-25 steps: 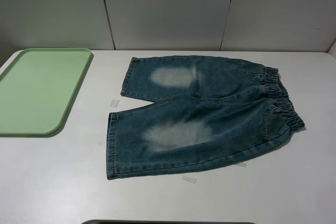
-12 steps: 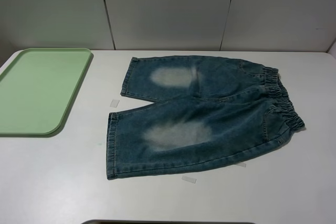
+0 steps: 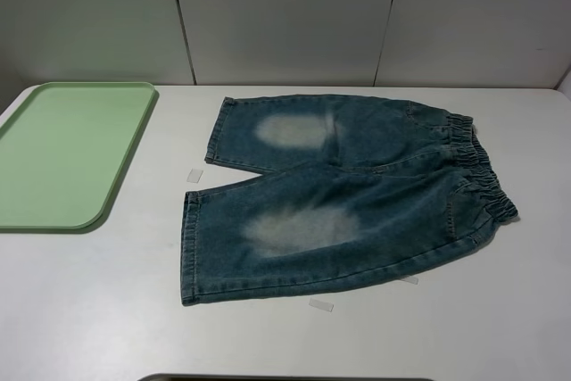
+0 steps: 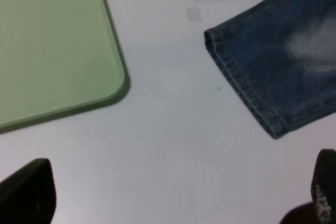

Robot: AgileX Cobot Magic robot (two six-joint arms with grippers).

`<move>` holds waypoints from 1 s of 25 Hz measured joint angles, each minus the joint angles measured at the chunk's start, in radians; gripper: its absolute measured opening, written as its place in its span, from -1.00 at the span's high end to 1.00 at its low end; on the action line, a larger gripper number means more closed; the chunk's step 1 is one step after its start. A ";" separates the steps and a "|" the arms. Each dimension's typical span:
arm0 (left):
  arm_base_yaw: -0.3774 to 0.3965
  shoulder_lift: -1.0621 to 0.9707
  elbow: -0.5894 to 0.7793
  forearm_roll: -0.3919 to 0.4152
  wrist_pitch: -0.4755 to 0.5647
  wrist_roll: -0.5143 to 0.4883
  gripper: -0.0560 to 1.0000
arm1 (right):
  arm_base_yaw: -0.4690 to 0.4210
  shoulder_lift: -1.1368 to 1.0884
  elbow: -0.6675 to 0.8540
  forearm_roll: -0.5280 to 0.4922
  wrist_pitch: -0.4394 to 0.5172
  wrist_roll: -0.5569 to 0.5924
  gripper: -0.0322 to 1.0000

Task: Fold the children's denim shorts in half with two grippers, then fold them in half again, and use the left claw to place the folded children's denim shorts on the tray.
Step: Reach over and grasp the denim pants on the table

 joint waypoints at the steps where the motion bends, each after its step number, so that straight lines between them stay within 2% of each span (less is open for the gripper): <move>1: -0.008 0.000 0.000 -0.017 0.000 -0.004 -0.95 | 0.000 0.000 0.000 0.000 0.000 0.000 -0.41; 5: -0.030 0.000 0.000 -0.086 0.000 -0.001 -0.95 | 0.000 0.000 0.000 0.000 0.000 0.000 -0.41; 12: -0.042 0.000 0.003 -0.094 0.001 0.013 -0.95 | 0.000 0.105 -0.018 0.027 0.004 -0.020 -0.41; 17: -0.075 0.032 -0.009 -0.094 0.007 0.050 -0.95 | 0.000 0.281 -0.110 0.082 0.002 -0.151 -0.41; 25: -0.142 0.361 -0.163 -0.095 0.021 0.189 -0.95 | 0.068 0.457 -0.187 0.108 -0.054 -0.357 -0.41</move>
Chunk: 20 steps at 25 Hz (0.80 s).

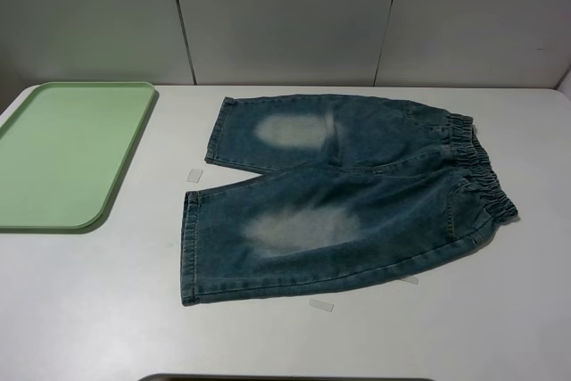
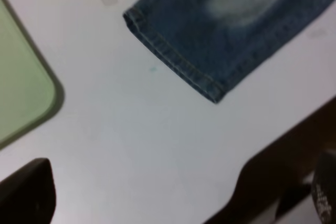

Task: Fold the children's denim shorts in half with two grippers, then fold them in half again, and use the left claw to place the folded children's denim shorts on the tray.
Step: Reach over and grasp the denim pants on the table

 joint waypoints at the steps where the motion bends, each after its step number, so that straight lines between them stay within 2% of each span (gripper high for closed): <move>1: -0.002 0.049 -0.027 -0.002 0.013 0.005 -0.95 | 0.014 0.011 0.000 -0.005 0.000 -0.025 -0.41; 6: -0.026 0.250 -0.132 -0.039 0.059 0.066 -0.95 | 0.098 0.054 0.000 -0.073 0.004 -0.191 -0.41; 9: -0.055 0.356 -0.159 -0.054 0.059 0.136 -0.95 | 0.142 0.090 0.000 -0.134 0.005 -0.243 -0.41; 14: -0.104 0.516 -0.164 -0.055 0.048 0.193 -0.95 | 0.216 0.186 -0.001 -0.255 0.008 -0.257 -0.41; 20: -0.113 0.632 -0.164 -0.048 -0.031 0.231 -0.95 | 0.287 0.364 -0.001 -0.359 0.004 -0.278 -0.41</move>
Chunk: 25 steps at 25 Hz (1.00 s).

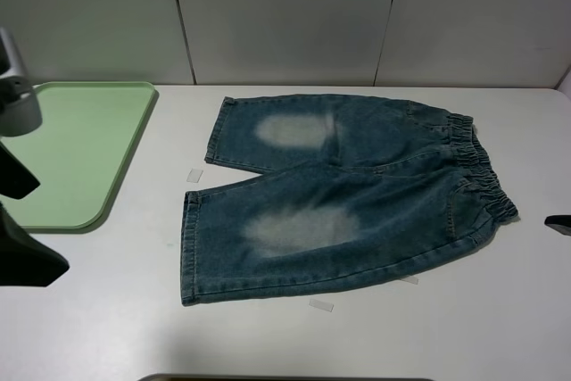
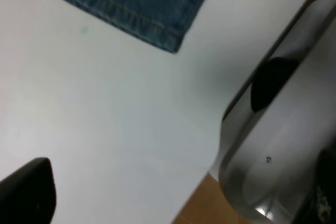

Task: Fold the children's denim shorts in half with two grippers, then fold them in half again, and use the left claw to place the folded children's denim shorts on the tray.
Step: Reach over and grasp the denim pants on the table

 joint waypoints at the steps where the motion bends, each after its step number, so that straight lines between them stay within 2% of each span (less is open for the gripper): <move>1: 0.000 0.011 0.000 0.000 -0.022 0.013 -0.95 | 0.002 0.027 0.000 -0.012 -0.005 -0.002 -0.41; 6: 0.000 0.033 0.000 0.002 -0.122 0.102 -0.95 | 0.005 0.167 0.000 -0.054 -0.043 -0.004 -0.41; 11: 0.000 0.040 0.000 0.003 -0.230 0.245 -0.95 | 0.005 0.270 0.025 -0.079 -0.104 -0.005 -0.41; 18: 0.000 0.085 0.016 0.001 -0.287 0.468 -0.95 | 0.005 0.299 0.248 -0.273 -0.233 -0.005 -0.41; 21: 0.000 0.165 0.044 0.000 -0.309 0.523 -0.95 | 0.005 0.291 0.314 -0.335 -0.312 -0.005 -0.41; 25: 0.000 0.270 0.067 -0.013 -0.350 0.540 -0.95 | 0.005 0.291 0.336 -0.408 -0.412 0.017 -0.41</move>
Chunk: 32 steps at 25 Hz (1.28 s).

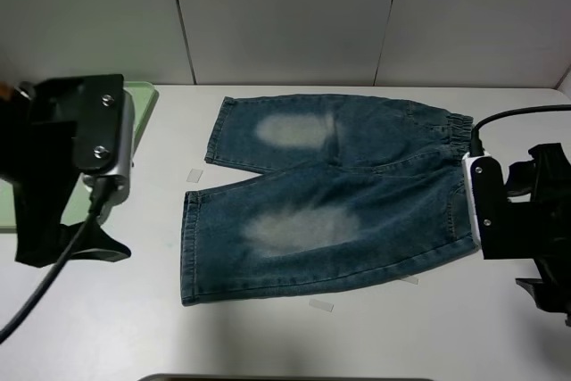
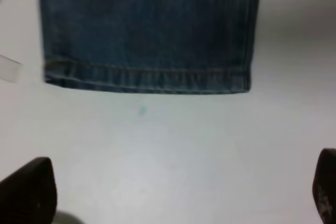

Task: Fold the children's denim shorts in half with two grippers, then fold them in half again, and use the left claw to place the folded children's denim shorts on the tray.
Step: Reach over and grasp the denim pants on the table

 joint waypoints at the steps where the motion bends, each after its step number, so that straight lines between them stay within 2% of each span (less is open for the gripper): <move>1: 0.000 0.026 0.002 -0.015 -0.012 0.003 -0.95 | 0.000 0.000 0.000 -0.028 -0.027 0.020 -0.41; 6: -0.057 0.151 0.003 -0.052 -0.022 0.062 -0.95 | -0.020 0.000 0.001 -0.117 -0.113 0.099 -0.41; 11: -0.132 0.254 0.003 -0.055 -0.059 0.078 -0.93 | -0.088 0.001 0.002 -0.161 -0.166 0.106 -0.41; 16: -0.140 0.327 0.003 -0.047 -0.087 0.078 -0.92 | -0.124 0.068 0.002 -0.218 -0.191 0.110 -0.41; 32: -0.140 0.338 0.004 -0.042 -0.207 0.096 -0.91 | -0.125 0.289 0.001 -0.327 -0.246 0.113 -0.41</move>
